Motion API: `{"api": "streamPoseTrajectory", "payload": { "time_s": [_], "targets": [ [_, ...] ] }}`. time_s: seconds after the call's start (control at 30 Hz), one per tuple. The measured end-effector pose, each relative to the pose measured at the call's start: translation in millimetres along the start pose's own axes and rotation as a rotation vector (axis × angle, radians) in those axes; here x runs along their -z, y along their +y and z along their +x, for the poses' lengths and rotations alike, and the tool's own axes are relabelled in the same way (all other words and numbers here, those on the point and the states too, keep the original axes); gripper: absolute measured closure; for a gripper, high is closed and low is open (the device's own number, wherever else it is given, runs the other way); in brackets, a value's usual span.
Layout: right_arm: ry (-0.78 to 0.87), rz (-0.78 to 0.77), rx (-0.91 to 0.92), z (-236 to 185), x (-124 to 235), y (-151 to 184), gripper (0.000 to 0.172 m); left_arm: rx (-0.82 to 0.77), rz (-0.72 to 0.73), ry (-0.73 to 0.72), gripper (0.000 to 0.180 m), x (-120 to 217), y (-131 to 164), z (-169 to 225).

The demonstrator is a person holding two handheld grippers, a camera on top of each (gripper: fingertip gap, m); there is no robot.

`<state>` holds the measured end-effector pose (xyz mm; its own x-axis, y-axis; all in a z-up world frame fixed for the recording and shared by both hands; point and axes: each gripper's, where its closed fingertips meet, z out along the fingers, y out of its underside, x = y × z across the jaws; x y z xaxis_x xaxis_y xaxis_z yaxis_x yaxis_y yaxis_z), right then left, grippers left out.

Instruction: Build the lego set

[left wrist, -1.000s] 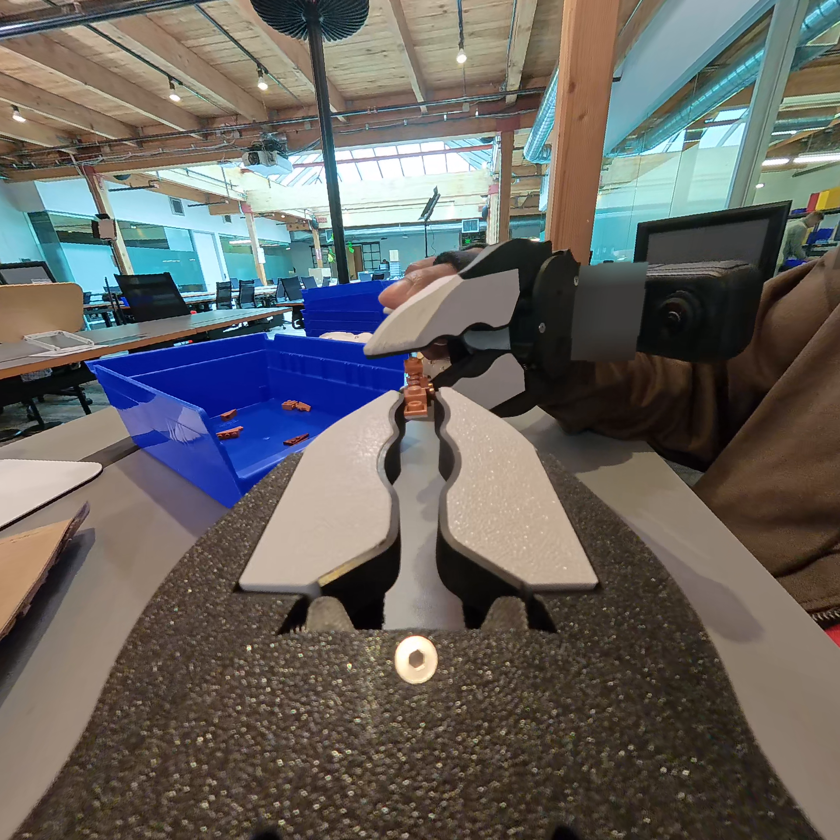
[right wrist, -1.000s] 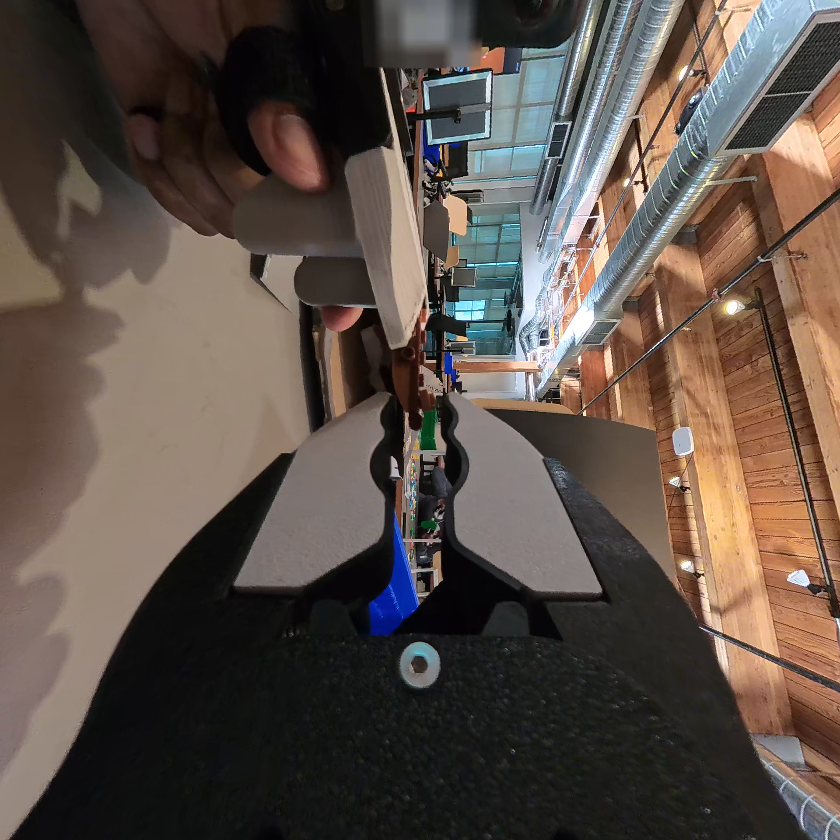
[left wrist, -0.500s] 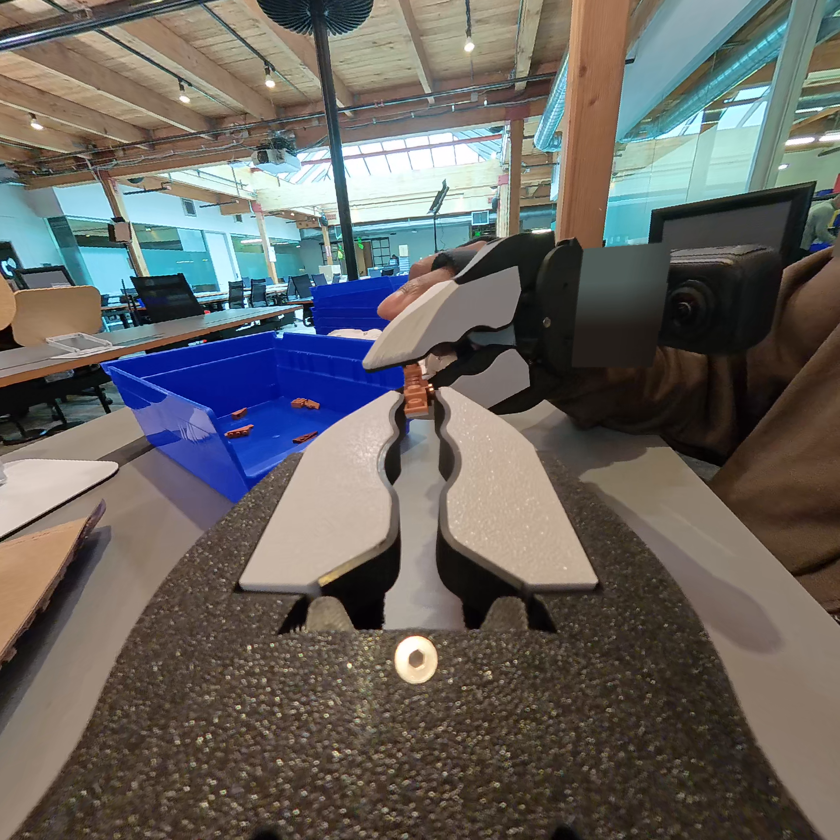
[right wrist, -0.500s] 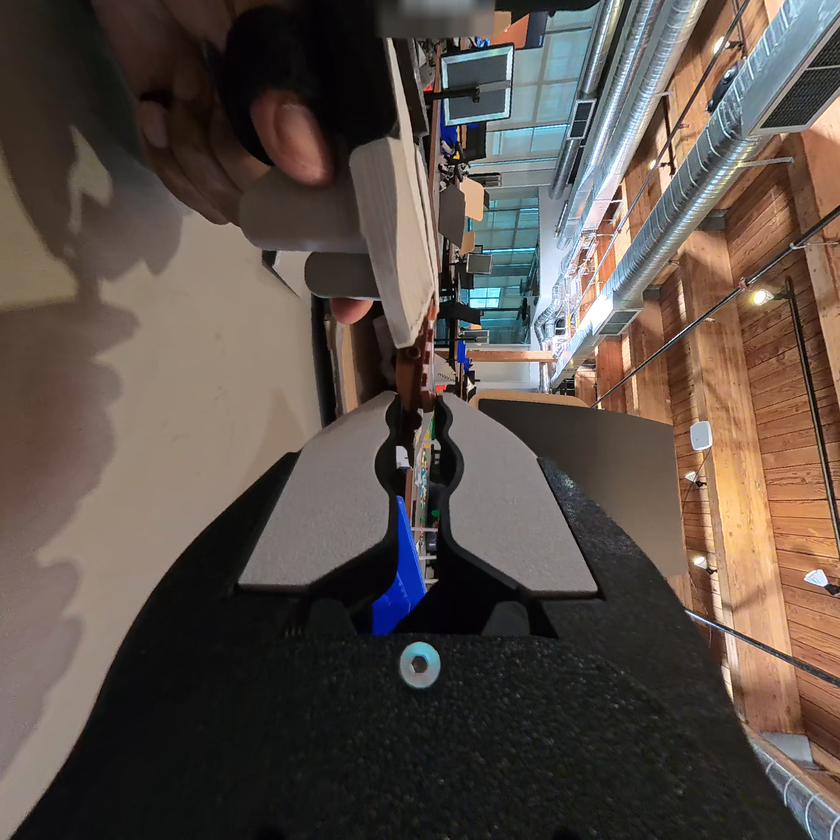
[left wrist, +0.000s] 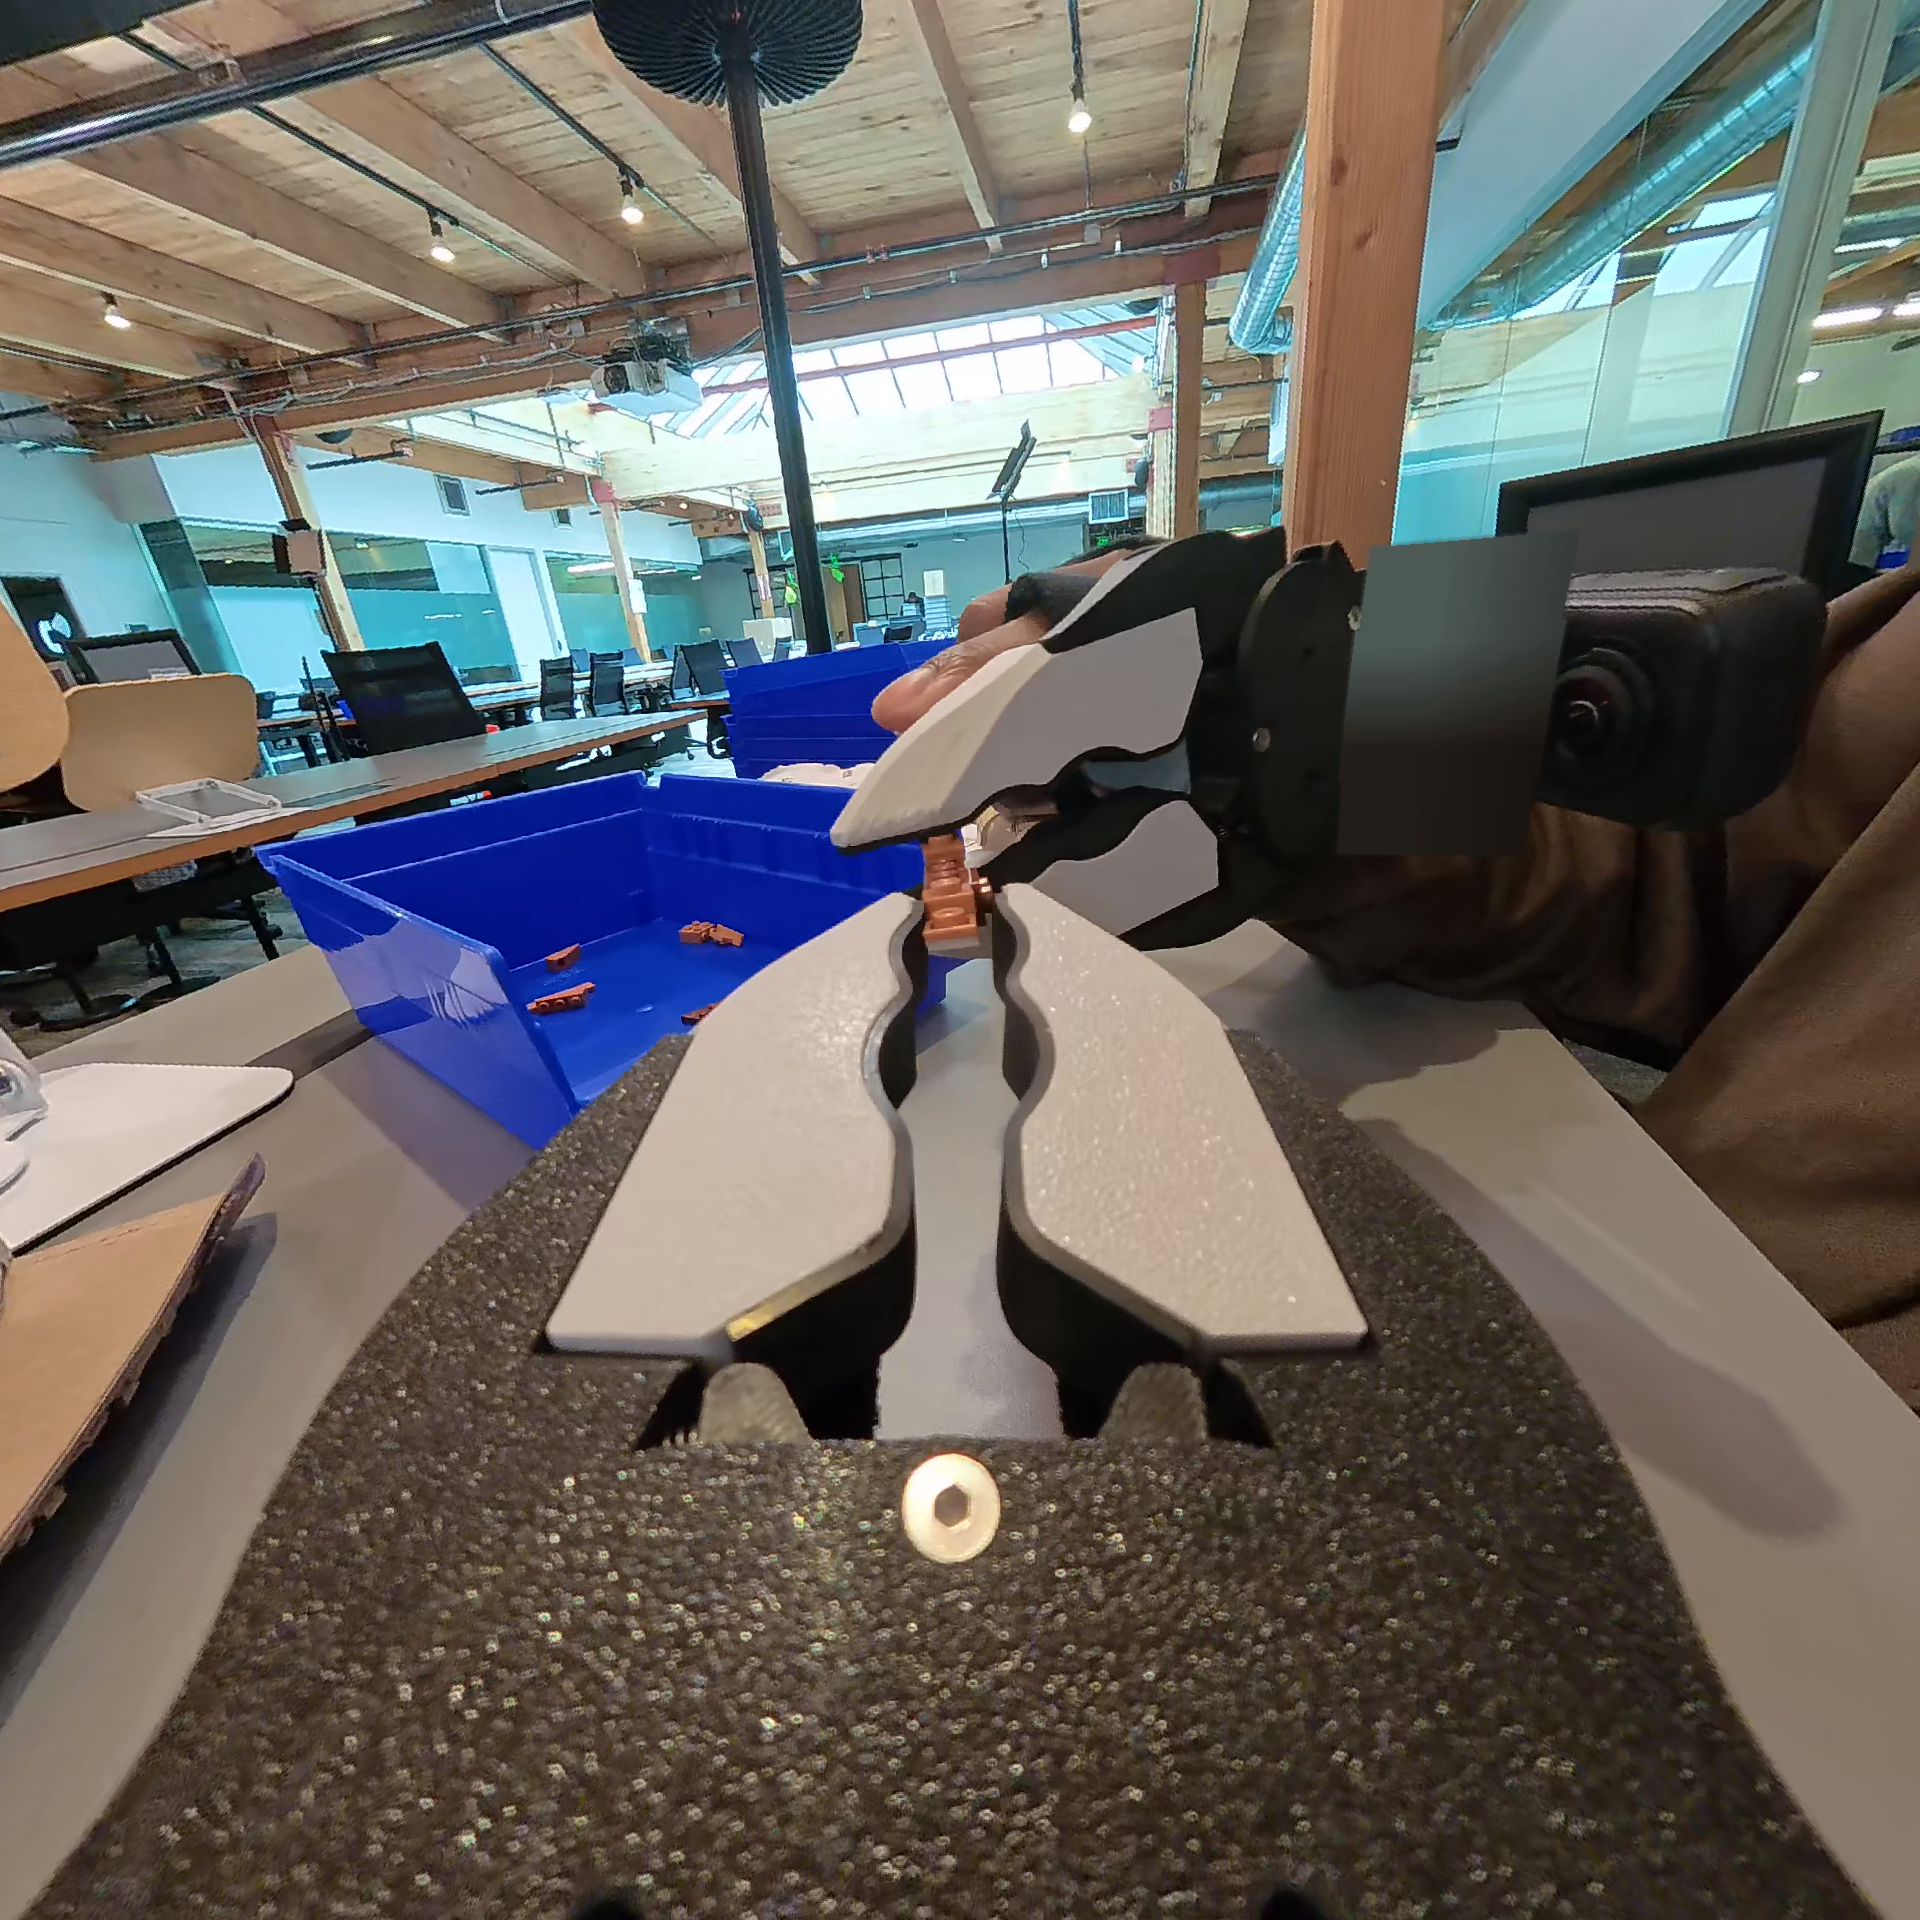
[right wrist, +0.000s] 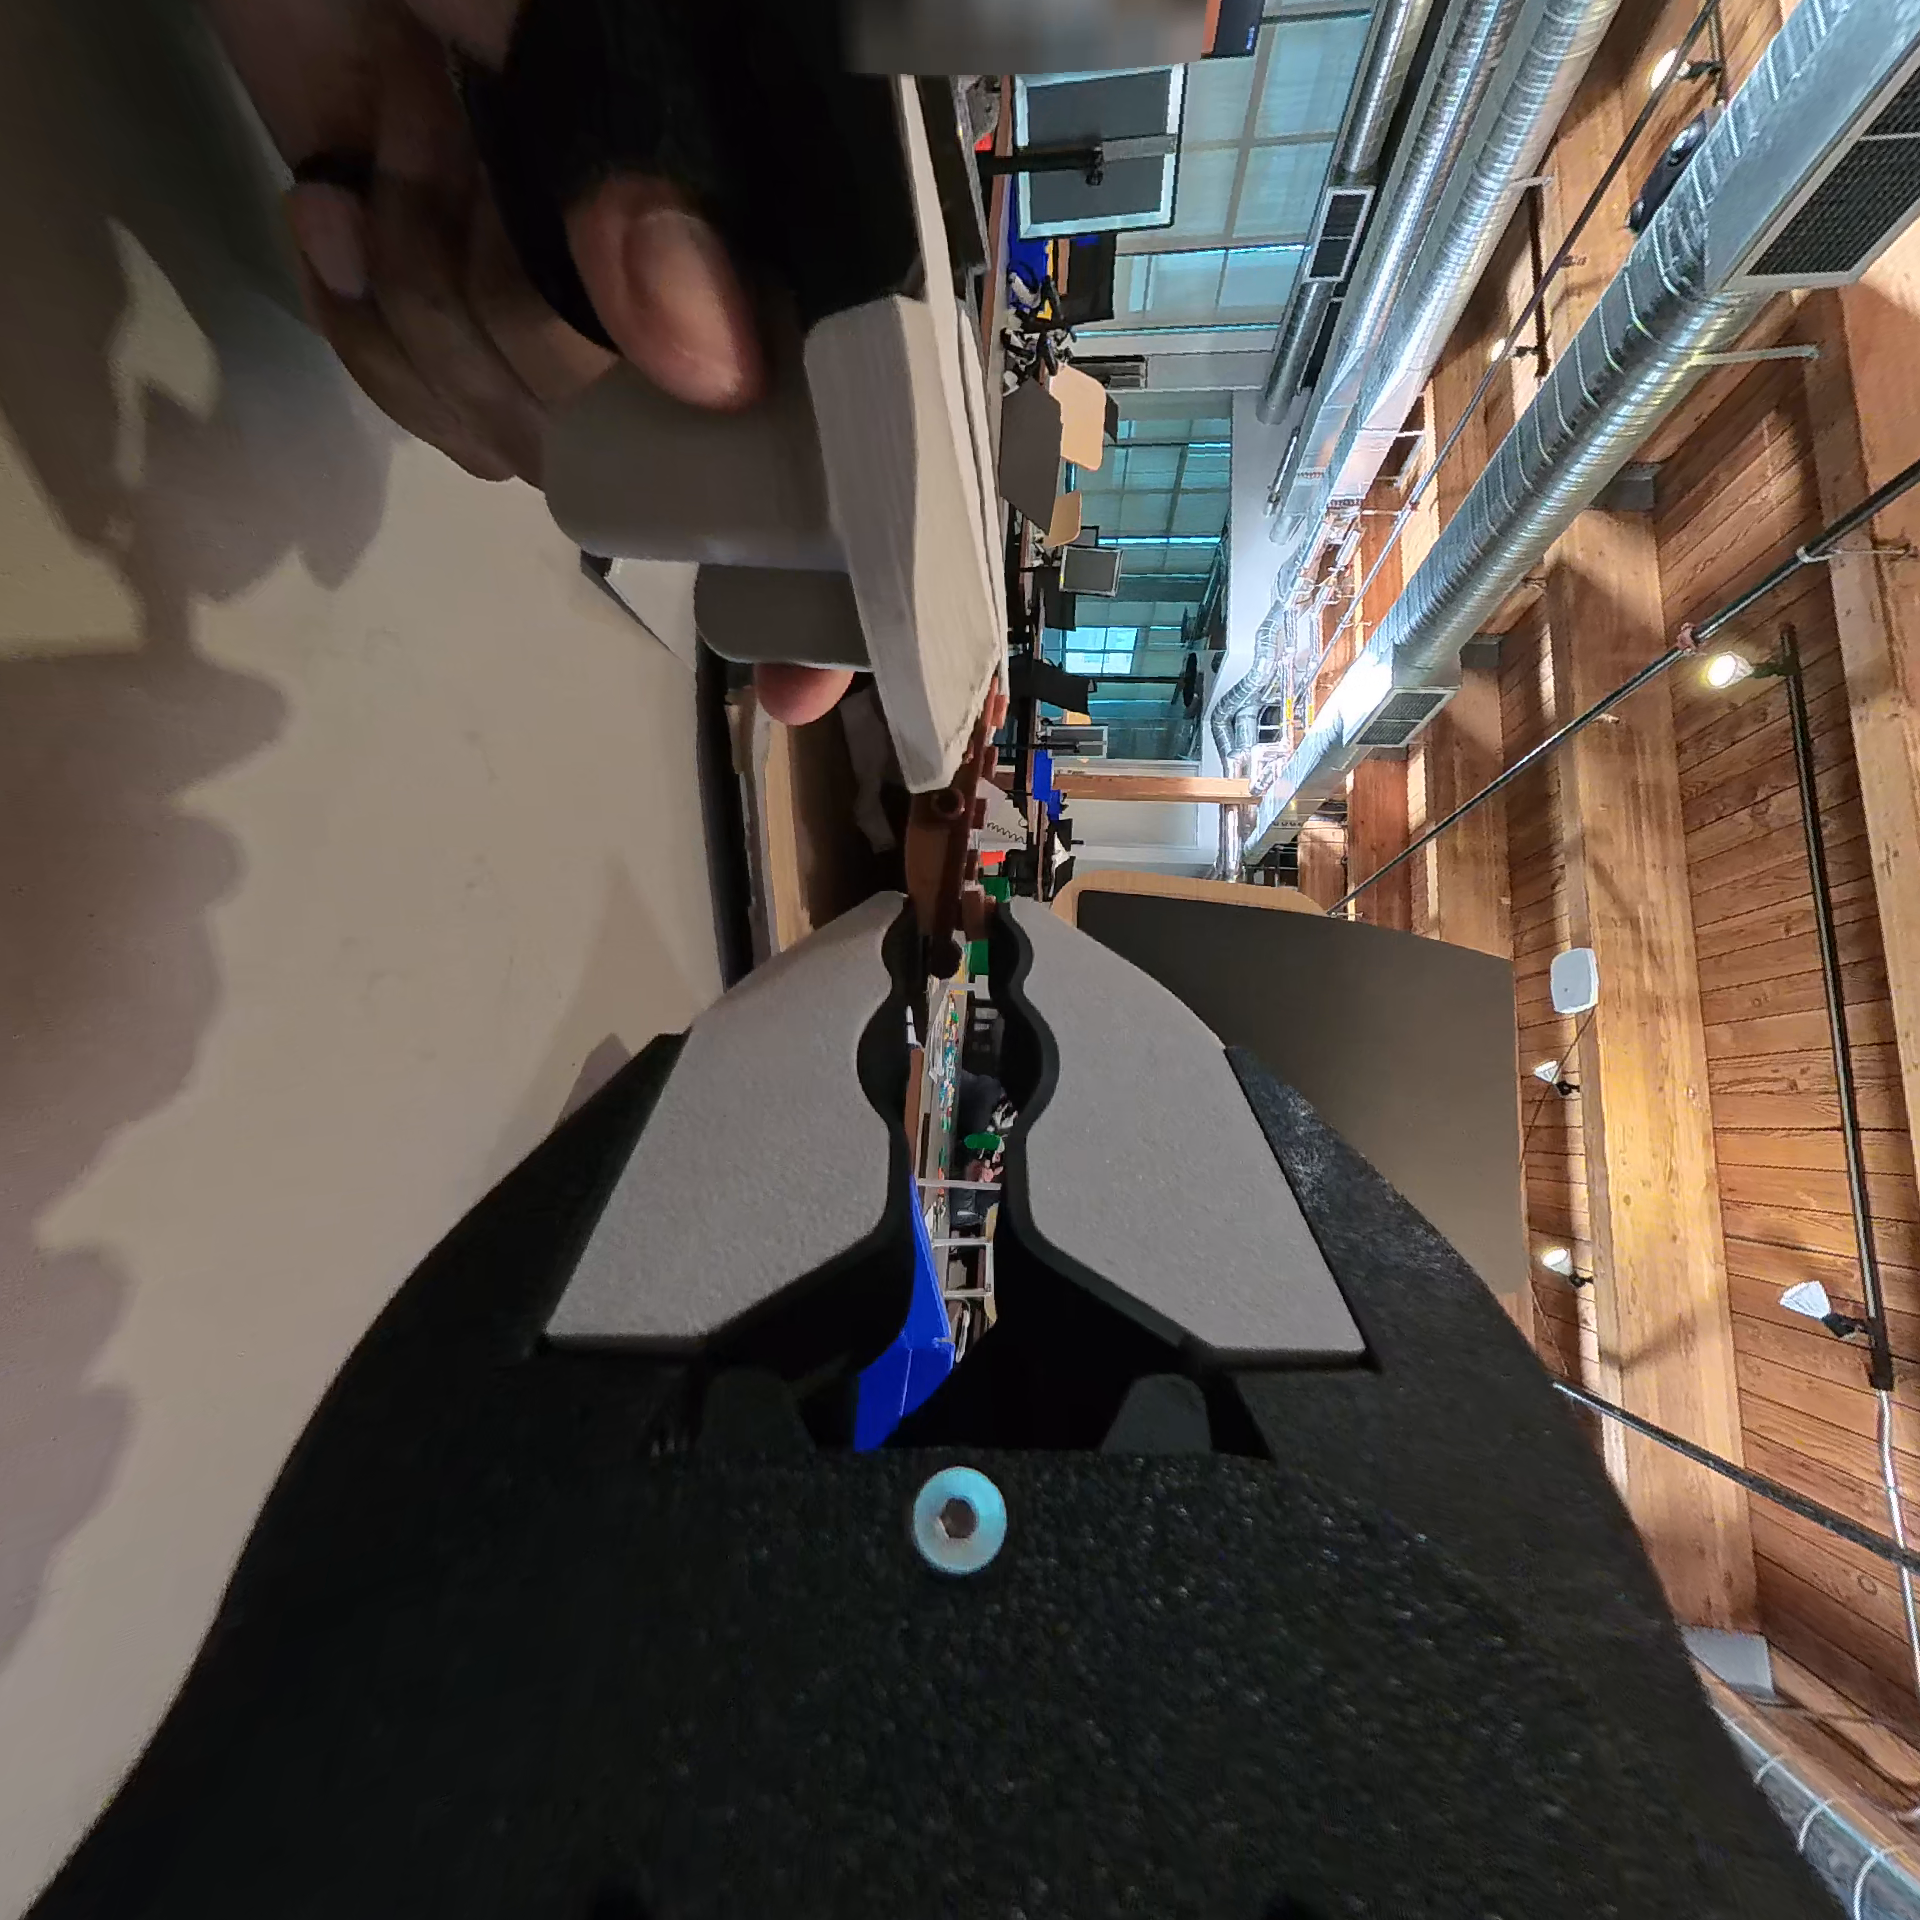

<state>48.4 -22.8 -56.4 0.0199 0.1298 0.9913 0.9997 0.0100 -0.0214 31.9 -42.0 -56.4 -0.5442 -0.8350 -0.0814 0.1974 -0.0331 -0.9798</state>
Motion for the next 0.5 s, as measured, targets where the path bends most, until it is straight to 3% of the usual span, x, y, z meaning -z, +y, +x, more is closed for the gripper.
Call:
{"api": "streamPoseTrajectory", "payload": {
  "time_s": [0.33, 0.5],
  "targets": [
    [0.002, -0.001, 0.011, 1.5, 0.6, 0.1, 0.16, -0.034, 0.001, -0.003, 0.168, -0.4, -1.9, 1.0],
    [-0.011, -0.013, 0.026, -1.1, -0.3, 2.5, 0.16, -0.035, -0.015, -0.037, 0.151, -1.6, -2.4, -3.9]
  ]
}}
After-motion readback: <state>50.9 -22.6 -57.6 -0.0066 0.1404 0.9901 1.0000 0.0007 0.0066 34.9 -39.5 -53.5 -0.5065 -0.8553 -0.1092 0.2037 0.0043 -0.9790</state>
